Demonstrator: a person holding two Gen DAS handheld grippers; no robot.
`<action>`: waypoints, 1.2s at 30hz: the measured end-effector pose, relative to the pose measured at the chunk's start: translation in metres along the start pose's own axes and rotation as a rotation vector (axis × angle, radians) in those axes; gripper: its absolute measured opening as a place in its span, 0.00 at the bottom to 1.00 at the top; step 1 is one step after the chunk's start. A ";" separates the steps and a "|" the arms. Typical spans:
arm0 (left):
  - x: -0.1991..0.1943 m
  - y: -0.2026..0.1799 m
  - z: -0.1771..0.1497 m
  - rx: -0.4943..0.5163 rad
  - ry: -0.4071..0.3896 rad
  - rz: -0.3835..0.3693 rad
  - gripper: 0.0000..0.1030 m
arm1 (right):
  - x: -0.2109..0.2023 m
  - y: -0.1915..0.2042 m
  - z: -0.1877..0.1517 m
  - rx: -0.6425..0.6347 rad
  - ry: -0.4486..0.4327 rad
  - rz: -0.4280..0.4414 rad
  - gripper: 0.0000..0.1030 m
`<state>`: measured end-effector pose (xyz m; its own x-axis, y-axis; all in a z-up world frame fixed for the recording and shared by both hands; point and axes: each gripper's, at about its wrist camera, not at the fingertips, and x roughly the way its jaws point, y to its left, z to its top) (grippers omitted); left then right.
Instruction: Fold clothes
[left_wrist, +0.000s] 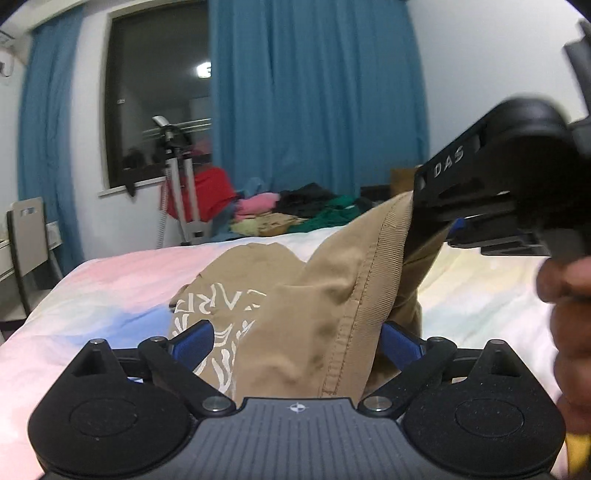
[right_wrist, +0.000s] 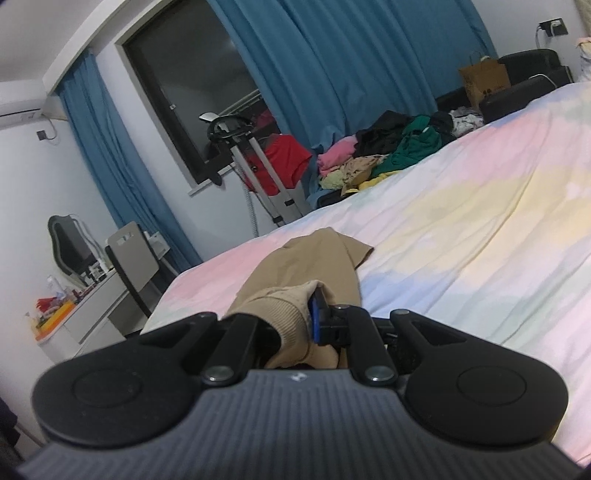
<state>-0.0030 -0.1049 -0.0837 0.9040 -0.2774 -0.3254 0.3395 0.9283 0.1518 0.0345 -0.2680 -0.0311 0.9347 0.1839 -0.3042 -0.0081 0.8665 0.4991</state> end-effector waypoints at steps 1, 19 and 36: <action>0.003 -0.005 -0.001 0.004 0.001 0.025 0.94 | 0.000 0.002 0.000 -0.006 -0.002 0.004 0.12; -0.051 -0.010 -0.012 0.067 0.008 0.513 0.98 | -0.018 0.006 -0.003 -0.025 -0.180 -0.088 0.12; -0.068 0.105 -0.003 -0.320 0.038 0.694 1.00 | 0.019 -0.010 -0.009 -0.162 -0.067 -0.315 0.65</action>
<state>-0.0292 0.0125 -0.0486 0.8710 0.3990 -0.2866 -0.4001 0.9147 0.0576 0.0493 -0.2693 -0.0491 0.9213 -0.1301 -0.3663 0.2331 0.9391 0.2527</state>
